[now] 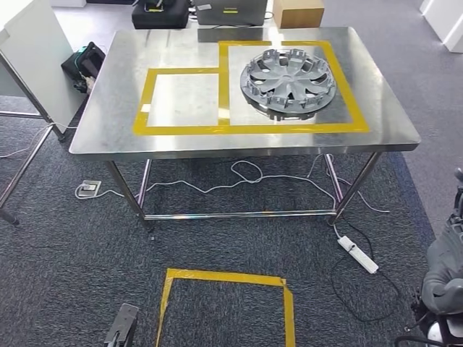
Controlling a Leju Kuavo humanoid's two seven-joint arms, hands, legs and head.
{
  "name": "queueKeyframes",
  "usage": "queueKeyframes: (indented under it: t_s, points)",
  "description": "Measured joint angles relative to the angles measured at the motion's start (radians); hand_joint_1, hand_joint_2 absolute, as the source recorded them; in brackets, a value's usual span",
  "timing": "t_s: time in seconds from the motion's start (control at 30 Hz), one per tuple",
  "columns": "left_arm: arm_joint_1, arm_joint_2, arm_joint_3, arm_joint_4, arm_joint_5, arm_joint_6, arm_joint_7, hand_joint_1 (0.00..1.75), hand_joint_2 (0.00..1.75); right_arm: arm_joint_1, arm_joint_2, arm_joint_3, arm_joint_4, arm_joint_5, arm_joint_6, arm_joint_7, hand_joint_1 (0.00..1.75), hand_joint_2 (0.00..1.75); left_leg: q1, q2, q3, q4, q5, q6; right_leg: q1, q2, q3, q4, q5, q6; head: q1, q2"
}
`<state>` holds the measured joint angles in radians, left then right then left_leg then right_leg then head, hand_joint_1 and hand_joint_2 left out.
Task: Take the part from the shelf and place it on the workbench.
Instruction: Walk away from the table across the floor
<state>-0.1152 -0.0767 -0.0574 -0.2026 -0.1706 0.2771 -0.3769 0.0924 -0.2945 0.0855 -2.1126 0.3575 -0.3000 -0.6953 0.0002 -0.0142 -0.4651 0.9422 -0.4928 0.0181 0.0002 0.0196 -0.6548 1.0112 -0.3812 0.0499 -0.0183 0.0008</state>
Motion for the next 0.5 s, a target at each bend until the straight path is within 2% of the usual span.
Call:
queueKeyframes:
  t_s: [0.03,0.1,0.13,0.17,0.2,0.23,0.3,0.33,0.37,0.43,0.5]
  points:
    - [0.001,0.0,0.0,0.0,0.0,0.0,0.0,0.0,0.0,0.0,0.0,0.0,0.0,0.0,0.001,0.0,0.0,0.0,0.001,0.009,-0.006,-0.001,0.006,0.007,-0.002,-0.003,-0.021,0.046,-0.031,0.005,0.002,0.0]
    - [0.001,0.0,0.0,0.0,-0.001,0.001,0.0,0.0,0.0,0.001,0.0,0.0,0.0,0.0,0.002,0.0,0.0,0.0,0.0,0.024,-0.019,0.0,0.018,0.013,-0.003,-0.01,-0.073,0.186,-0.108,0.013,0.004,0.0]
    - [0.002,0.0,0.0,0.0,-0.002,0.0,0.0,0.0,0.0,0.002,0.0,0.0,0.0,0.0,0.002,0.0,0.0,0.0,-0.001,0.033,-0.026,0.0,0.024,0.013,-0.003,-0.011,-0.09,0.243,-0.134,0.017,0.004,0.0]
    - [0.003,-0.001,0.0,0.0,-0.002,0.0,0.0,0.0,0.0,0.002,0.0,0.0,0.0,0.0,0.003,0.0,0.0,0.0,-0.002,0.041,-0.032,0.0,0.029,0.012,-0.003,-0.012,-0.089,0.267,-0.142,0.018,0.004,0.0]
    - [0.003,-0.001,0.0,0.0,-0.003,0.0,0.0,0.0,0.0,0.002,0.0,0.0,0.0,0.0,0.003,0.0,0.0,0.0,-0.002,0.049,-0.036,0.001,0.032,0.01,-0.004,-0.014,-0.065,0.248,-0.132,0.019,0.004,0.0]
    - [0.003,-0.001,0.0,0.0,-0.003,0.0,0.0,0.0,0.0,0.002,0.0,0.0,0.0,0.001,0.004,0.0,0.0,0.0,-0.002,0.057,-0.038,0.001,0.035,0.008,-0.004,-0.019,-0.022,0.19,-0.109,0.019,0.004,0.0]
    - [0.003,-0.002,0.0,0.0,-0.004,0.0,0.0,0.0,0.0,0.001,0.0,0.0,0.0,0.001,0.005,0.0,0.0,0.0,-0.005,0.07,-0.04,0.005,0.036,0.002,-0.003,-0.053,0.078,0.041,-0.075,0.017,0.005,0.0]
    - [0.002,-0.002,0.0,0.0,-0.004,-0.001,0.0,0.0,0.0,0.0,0.0,0.0,0.0,0.001,0.006,0.0,0.0,0.0,-0.009,0.076,-0.041,0.007,0.037,-0.002,-0.002,-0.065,0.108,-0.008,-0.067,0.012,0.005,0.0]
    - [0.002,-0.001,0.0,0.0,-0.004,-0.001,0.0,0.0,0.0,0.0,0.0,0.0,0.0,0.002,0.006,0.0,0.0,0.0,-0.013,0.082,-0.043,0.01,0.038,-0.006,-0.001,-0.072,0.119,-0.03,-0.068,0.005,0.005,0.0]
    - [0.001,-0.001,0.001,0.0,-0.004,0.0,0.0,0.0,0.0,0.001,0.0,0.0,0.0,0.002,0.006,0.0,0.0,0.0,-0.016,0.094,-0.047,0.012,0.039,-0.013,-0.001,-0.054,0.111,-0.027,-0.063,-0.009,0.005,0.0]
    - [0.0,-0.001,0.001,0.0,-0.005,0.0,0.0,0.0,0.0,0.001,0.0,-0.001,0.0,0.004,0.006,0.0,0.0,0.0,-0.014,0.075,-0.06,0.039,0.016,-0.024,-0.005,-0.039,0.103,-0.027,-0.056,-0.022,0.004,0.0]
